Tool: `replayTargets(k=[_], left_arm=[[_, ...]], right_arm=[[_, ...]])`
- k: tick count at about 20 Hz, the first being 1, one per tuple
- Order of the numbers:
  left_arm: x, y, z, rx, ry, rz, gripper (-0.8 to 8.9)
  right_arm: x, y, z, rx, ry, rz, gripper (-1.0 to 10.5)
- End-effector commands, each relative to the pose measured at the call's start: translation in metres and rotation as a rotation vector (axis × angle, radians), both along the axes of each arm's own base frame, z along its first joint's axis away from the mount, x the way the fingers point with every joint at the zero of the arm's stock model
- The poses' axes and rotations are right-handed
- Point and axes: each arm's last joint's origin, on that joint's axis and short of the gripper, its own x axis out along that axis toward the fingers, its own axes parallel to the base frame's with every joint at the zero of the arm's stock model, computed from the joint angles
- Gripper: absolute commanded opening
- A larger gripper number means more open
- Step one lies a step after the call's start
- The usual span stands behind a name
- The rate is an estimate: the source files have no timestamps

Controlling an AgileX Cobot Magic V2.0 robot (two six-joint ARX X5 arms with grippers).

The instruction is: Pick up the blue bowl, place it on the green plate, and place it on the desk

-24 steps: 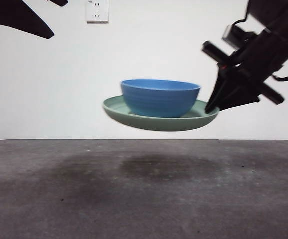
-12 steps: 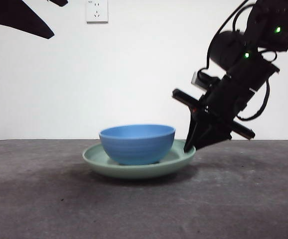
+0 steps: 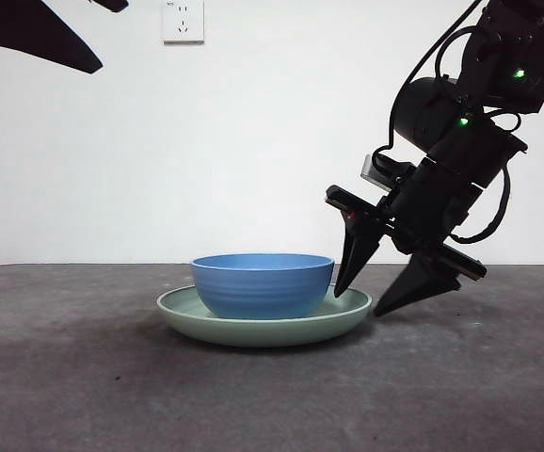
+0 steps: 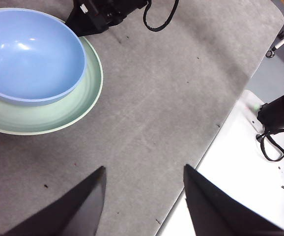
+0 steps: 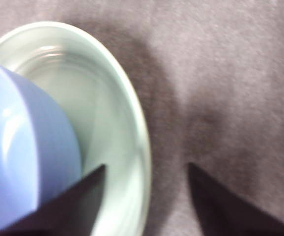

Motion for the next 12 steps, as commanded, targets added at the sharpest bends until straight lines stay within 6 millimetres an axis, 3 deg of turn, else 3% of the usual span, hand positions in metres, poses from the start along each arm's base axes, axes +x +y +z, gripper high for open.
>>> replayTargets(k=[1,6,12], left_arm=[[0.001,-0.002,0.002,-0.007,-0.006,-0.012,2.49],[0.001,-0.002,0.003,-0.007,-0.008,-0.012,2.49],[0.001,-0.002,0.003,-0.007,-0.007,-0.012,2.50]], right_arm=[[0.002,0.000,0.007,-0.047,-0.020,-0.039,3.3],[-0.015,-0.017,0.056,-0.141,-0.152,-0.026,3.3],[-0.073,-0.033,0.136,-0.142,-0.333,0.082,3.3]])
